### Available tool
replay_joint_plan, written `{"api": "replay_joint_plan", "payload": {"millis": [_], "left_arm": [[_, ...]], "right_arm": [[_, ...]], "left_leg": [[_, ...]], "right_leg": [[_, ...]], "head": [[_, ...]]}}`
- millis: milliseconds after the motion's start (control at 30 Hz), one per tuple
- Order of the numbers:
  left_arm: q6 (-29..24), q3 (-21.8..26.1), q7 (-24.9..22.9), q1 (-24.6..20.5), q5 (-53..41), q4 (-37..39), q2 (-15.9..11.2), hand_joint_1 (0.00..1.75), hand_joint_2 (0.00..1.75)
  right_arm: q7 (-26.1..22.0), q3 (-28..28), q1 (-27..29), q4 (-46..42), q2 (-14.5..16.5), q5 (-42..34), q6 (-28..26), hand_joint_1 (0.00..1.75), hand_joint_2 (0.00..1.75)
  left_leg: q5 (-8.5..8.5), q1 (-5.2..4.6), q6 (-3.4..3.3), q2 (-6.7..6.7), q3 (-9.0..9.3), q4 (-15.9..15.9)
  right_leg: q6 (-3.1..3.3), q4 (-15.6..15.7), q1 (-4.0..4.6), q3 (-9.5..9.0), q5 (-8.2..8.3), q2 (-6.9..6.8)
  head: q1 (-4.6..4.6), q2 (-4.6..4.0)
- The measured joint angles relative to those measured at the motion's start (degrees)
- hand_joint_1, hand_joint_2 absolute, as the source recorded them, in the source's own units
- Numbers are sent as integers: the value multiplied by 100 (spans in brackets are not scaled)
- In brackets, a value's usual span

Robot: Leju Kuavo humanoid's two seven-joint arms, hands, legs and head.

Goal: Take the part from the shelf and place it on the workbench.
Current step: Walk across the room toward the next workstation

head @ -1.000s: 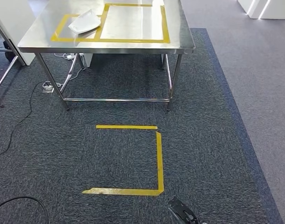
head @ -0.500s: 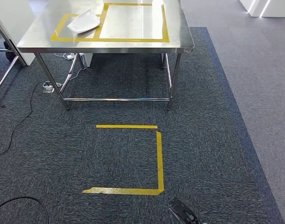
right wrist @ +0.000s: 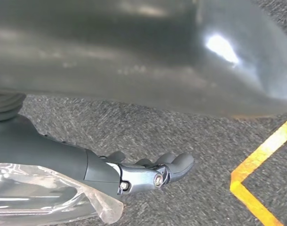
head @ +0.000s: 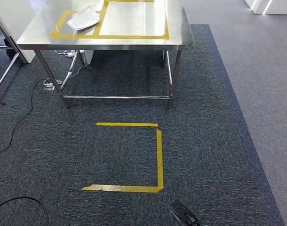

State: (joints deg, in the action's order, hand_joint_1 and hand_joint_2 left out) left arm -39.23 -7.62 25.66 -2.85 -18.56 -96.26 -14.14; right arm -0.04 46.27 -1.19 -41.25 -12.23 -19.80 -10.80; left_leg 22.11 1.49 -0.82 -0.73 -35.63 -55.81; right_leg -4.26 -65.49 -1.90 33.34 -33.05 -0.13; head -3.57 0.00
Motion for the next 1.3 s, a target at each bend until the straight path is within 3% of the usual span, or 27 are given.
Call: {"api": "replay_joint_plan", "payload": {"millis": [33, 67, 133, 167, 233, 267, 333, 367, 400, 433, 567, 667, 800, 1300], "left_arm": [[0, -1, 1, -1, 0, -3, -2, 0, 0], [0, -3, 3, -2, -1, -7, -4, 0, 0], [0, -14, 13, -2, 0, -15, -17, 0, 0], [0, -22, 17, -2, 3, -16, -23, 0, 0], [0, -32, 20, -5, 11, -17, -35, 0, 0], [0, -36, 20, -8, 16, -17, -39, 0, 0], [0, -40, 19, -15, 24, -17, -45, 0, 0], [0, -43, 18, -17, 29, -17, -46, 0, 0], [0, -48, 18, -17, 34, -17, -46, 0, 0], [0, -51, 19, -17, 38, -17, -46, 0, 0], [0, -64, 21, -17, 44, -17, -46, 0, 0], [-1, -71, 26, -16, 46, -17, -46, 0, 0], [-2, -73, 37, -14, 51, -17, -46, 0, 0], [-3, -73, 68, -22, 61, -27, -46, 0, 0]], "right_arm": [[-2, 2, -9, 1, 4, 0, 1, 0, 0], [-7, 3, -16, 1, 8, 0, 1, 0, 0], [-19, 5, -19, 3, 17, -1, 1, 0, 0], [-23, 8, -14, 4, 19, -2, 2, 0, 0], [-22, 13, -8, 6, 22, -2, 4, 0, 0], [-21, 15, -8, 7, 24, -2, 4, 0, 0], [-17, 15, -14, 7, 25, -2, 5, 0, 0], [-15, 16, -16, 7, 26, -2, 5, 0, 0], [-15, 17, -17, 7, 26, -1, 5, 0, 0], [-15, 19, -18, 7, 26, -1, 5, 0, 0], [-22, 17, -19, 13, 26, 0, 1, 0, 0], [-45, 17, -20, 16, 26, 1, 2, 0, 0], [-74, 17, -21, 27, 26, 4, 3, 0, 0], [-58, 18, -54, 38, 26, 44, 6, 0, 0]], "left_leg": [[-6, 18, 56, 3, -50, -53], [-4, 28, 112, 7, -92, -109], [-16, 26, 217, 16, -139, -165], [-1, 30, 233, 17, -138, -162], [70, 34, 171, 17, -126, -141], [95, 32, 90, 17, -119, -132], [-25, 30, -104, 20, -120, -113], [-107, 31, -159, 23, -124, -101], [-176, 33, -167, 25, -131, -89], [-202, 37, -116, 27, -136, -76], [-221, 59, 199, 27, -145, -23], [-193, 64, 308, 27, -146, -19], [-167, 60, 346, 27, -166, -40], [-160, 54, 325, 29, -212, -87]], "right_leg": [[-45, 376, -23, -201, 110, 16], [-33, 658, -37, -343, 182, 43], [69, 826, -32, -406, 170, 88], [138, 811, -35, -392, 189, 89], [192, 800, -38, -384, 210, 73], [213, 798, -28, -380, 224, 67], [252, 795, 0, -374, 247, 62], [266, 794, 14, -372, 256, 58], [276, 791, 24, -371, 262, 55], [286, 789, 31, -369, 268, 52], [297, 782, 40, -350, 274, 49], [297, 784, 41, -322, 267, 48], [285, 793, 34, -309, 252, 45], [238, 816, 25, -301, 280, 44]], "head": [[-8, 1], [-11, 1], [-19, 1], [-14, 0], [-7, 0], [-2, 0], [3, 0], [2, 0], [0, 0], [-1, 0], [-2, 0], [-3, 0], [-4, 0], [-4, 0]]}}
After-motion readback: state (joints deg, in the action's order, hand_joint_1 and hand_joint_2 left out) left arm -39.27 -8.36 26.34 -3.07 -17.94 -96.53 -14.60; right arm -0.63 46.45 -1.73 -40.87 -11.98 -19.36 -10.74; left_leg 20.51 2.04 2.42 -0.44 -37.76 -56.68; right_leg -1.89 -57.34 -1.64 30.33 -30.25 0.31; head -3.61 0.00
